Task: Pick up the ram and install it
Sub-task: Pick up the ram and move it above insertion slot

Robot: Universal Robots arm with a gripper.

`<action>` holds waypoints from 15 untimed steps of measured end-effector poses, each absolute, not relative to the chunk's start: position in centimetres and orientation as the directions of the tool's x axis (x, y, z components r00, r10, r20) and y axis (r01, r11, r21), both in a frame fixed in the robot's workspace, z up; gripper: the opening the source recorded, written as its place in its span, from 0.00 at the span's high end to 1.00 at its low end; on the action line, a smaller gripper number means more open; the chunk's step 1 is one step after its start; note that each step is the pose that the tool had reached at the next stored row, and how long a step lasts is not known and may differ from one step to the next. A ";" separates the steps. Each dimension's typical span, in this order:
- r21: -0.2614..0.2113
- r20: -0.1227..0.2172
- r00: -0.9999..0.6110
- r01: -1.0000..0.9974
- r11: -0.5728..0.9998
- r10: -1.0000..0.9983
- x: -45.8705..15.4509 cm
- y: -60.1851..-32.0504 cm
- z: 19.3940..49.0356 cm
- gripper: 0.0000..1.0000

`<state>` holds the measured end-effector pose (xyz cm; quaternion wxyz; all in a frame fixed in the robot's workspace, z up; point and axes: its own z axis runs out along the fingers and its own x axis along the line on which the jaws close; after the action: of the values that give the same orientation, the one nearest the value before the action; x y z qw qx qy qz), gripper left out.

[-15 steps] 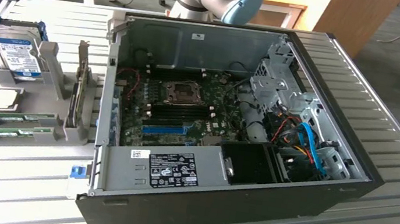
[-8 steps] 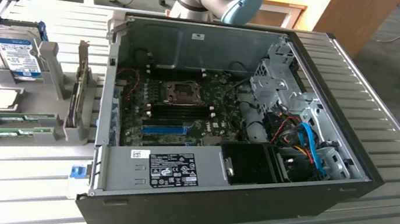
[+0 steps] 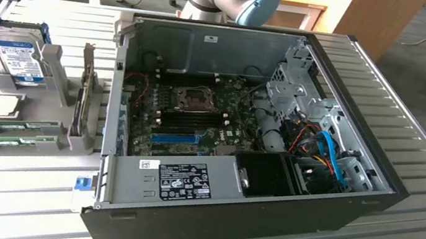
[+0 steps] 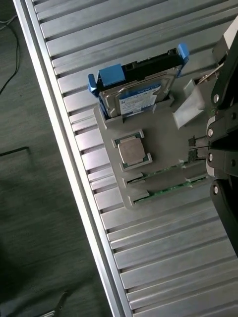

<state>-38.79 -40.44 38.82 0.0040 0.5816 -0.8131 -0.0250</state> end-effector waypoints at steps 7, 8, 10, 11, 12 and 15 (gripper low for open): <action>0.045 -0.023 -0.239 -0.970 0.237 -0.971 -38.8 -40.4 38.8 0.89; 0.045 -0.023 -0.226 -0.973 0.225 -0.974 -38.8 -40.4 38.8 0.89; 0.045 -0.023 -0.202 -0.979 0.201 -0.979 -38.8 -40.4 38.8 0.89; 0.045 -0.023 -0.190 -0.981 0.189 -0.982 -38.8 -40.4 38.8 0.89; 0.045 -0.023 -0.176 -0.983 0.175 -0.984 -38.8 -40.4 38.8 0.89; 0.045 -0.023 -0.140 -0.989 0.139 -0.990 -38.8 -40.4 38.8 0.89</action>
<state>-38.79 -40.44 38.79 0.0063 0.6558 -0.7545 -0.0245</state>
